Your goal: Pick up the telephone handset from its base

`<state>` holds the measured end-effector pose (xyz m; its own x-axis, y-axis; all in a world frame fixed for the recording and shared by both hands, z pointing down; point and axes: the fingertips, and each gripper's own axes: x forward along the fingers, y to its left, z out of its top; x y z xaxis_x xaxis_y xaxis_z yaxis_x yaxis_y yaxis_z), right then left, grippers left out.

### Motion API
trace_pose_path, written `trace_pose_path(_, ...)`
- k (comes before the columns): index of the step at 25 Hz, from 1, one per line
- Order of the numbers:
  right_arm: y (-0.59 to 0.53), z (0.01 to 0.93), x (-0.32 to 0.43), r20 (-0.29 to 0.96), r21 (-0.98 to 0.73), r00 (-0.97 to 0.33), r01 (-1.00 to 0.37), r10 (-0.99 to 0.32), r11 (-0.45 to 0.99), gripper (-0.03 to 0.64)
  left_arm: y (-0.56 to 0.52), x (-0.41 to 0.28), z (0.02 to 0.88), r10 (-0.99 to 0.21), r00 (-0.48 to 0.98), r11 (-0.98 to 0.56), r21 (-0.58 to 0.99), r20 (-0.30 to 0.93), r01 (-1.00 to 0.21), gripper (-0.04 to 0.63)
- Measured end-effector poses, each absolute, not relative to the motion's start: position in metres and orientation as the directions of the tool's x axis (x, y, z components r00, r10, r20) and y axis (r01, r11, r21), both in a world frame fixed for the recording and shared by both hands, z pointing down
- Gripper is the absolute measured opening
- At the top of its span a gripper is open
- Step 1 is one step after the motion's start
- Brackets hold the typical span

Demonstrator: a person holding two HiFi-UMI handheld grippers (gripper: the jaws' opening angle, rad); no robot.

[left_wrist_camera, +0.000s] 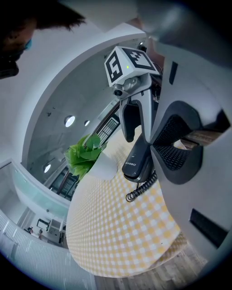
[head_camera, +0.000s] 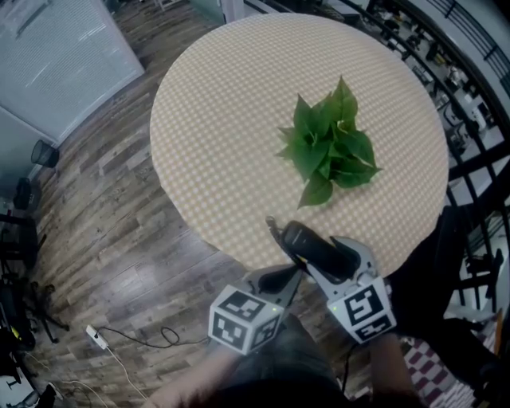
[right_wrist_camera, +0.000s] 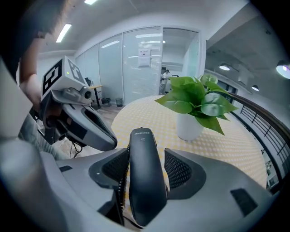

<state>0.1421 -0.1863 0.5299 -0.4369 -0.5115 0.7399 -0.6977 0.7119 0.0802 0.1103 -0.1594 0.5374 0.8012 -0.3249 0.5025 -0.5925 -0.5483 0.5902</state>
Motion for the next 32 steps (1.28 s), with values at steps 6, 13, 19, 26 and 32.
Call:
trace_pose_path(6, -0.183, 0.542, 0.140, 0.770, 0.113, -0.414, -0.660, -0.485, 0.743, 0.241, -0.161, 0.108, 0.540, -0.339, 0.796, -0.528, 0.598, 0.502, -0.603, 0.006)
trace_pose_path(13, -0.186, 0.552, 0.143, 0.795, 0.126, -0.397, -0.632, -0.459, 0.765, 0.241, -0.163, 0.110, 0.545, -0.349, 0.794, -0.518, 0.603, 0.498, -0.606, 0.006)
trace_pose_path(19, -0.188, 0.552, 0.143, 0.801, 0.119, -0.403, -0.618, -0.443, 0.777, 0.241, -0.164, 0.111, 0.545, -0.361, 0.789, -0.524, 0.592, 0.497, -0.612, 0.006)
trace_pose_path(26, -0.188, 0.556, 0.140, 0.803, 0.137, -0.404, -0.589, -0.437, 0.797, 0.241, -0.162, 0.112, 0.546, -0.361, 0.788, -0.528, 0.587, 0.499, -0.614, 0.006)
trace_pose_path(32, -0.188, 0.554, 0.138, 0.795, 0.143, -0.413, -0.584, -0.444, 0.799, 0.241, -0.162, 0.110, 0.545, -0.358, 0.785, -0.538, 0.576, 0.505, -0.616, 0.006)
